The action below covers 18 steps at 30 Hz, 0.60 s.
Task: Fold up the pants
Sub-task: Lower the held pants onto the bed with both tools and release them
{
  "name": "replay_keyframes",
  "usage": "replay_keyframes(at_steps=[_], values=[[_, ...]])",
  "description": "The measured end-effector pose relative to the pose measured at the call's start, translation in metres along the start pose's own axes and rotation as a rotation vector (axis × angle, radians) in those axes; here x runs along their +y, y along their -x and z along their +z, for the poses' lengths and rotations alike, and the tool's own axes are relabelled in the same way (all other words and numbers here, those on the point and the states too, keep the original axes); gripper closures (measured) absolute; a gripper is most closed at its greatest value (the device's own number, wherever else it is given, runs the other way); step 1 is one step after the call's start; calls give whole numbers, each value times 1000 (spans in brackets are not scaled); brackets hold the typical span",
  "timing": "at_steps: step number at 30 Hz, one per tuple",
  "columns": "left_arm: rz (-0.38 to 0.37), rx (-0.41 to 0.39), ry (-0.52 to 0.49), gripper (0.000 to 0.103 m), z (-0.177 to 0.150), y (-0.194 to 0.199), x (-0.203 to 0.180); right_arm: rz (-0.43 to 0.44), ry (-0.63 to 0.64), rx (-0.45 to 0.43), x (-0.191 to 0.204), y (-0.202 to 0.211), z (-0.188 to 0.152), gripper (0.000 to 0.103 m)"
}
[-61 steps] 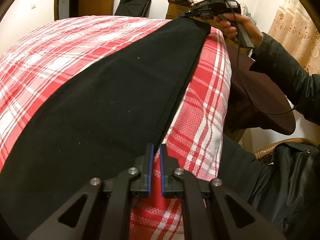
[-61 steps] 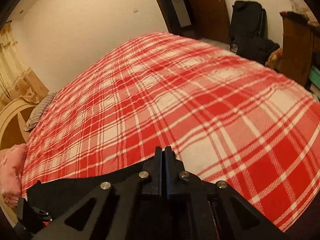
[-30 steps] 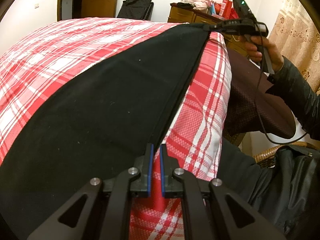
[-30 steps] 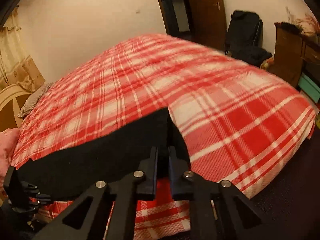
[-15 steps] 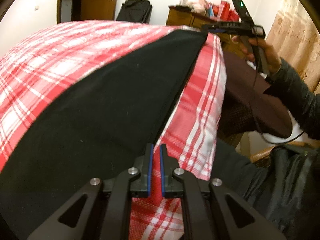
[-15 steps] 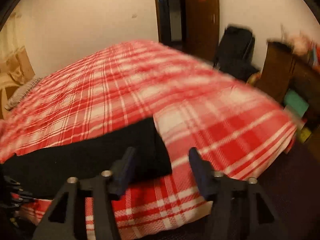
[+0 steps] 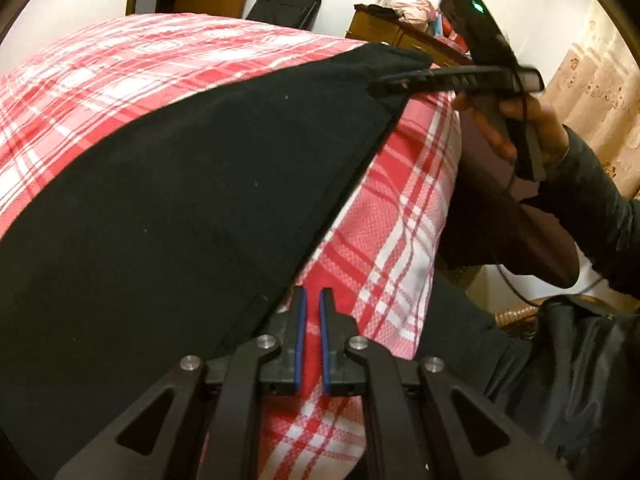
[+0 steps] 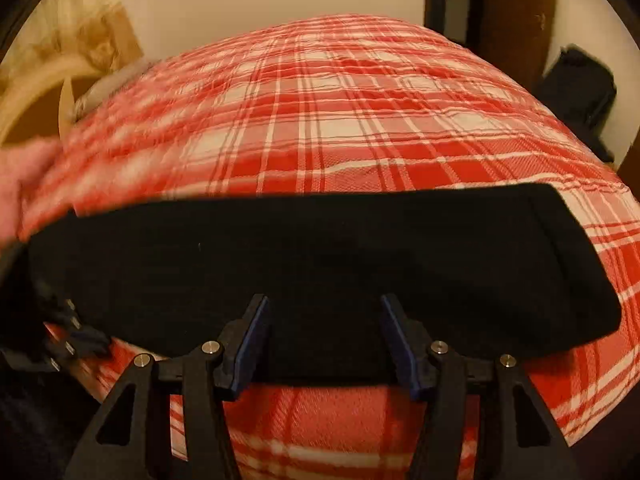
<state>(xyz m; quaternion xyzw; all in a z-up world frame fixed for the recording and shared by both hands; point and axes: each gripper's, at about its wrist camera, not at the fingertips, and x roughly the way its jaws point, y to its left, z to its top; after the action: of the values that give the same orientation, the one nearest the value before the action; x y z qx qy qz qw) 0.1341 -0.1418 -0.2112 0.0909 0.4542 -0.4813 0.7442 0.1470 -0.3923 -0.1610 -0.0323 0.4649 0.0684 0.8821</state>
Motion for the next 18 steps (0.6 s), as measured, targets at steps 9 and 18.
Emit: replay_keyframes(at_steps=[9,18], values=[[78,-101,7,94,-1,42,4,148,111,-40,64,19,18,45],[166,-90,161,93,-39,63,50,164,301,149,123,-32,-19,44]])
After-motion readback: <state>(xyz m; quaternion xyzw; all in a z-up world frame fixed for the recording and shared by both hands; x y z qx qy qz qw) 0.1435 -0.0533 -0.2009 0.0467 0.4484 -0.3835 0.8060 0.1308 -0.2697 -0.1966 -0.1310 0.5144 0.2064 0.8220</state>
